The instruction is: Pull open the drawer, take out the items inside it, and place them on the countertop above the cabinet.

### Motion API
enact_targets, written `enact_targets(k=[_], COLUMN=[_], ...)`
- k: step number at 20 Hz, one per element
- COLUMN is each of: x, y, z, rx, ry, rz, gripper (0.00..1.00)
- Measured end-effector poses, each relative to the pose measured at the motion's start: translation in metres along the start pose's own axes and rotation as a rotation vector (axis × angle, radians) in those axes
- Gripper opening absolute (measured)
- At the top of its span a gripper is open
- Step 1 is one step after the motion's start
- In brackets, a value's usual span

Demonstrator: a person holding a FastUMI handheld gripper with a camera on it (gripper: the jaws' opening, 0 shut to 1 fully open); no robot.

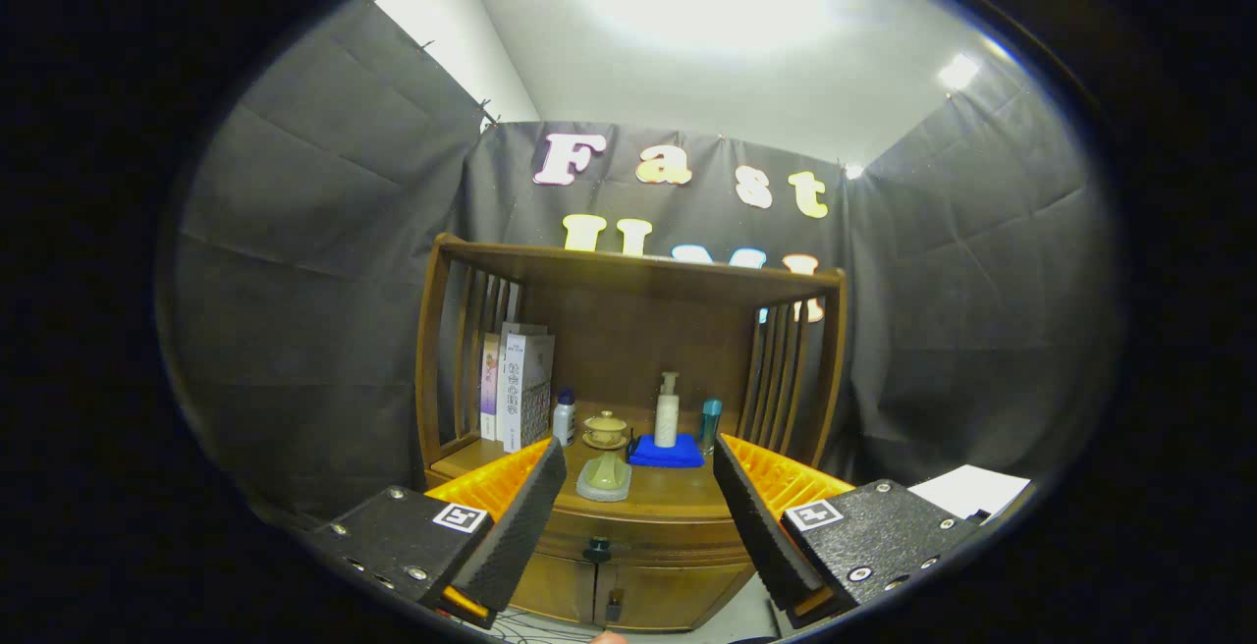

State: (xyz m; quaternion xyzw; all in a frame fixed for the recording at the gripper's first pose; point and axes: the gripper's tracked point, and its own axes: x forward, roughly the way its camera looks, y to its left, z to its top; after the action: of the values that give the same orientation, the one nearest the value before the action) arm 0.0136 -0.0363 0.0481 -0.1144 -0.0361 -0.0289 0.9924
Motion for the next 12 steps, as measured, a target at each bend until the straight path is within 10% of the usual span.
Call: enact_targets(k=[12], x=[-0.021], y=[0.015], z=[0.004], rx=[0.101], ry=[0.013], rz=[0.038], gripper=[0.95])
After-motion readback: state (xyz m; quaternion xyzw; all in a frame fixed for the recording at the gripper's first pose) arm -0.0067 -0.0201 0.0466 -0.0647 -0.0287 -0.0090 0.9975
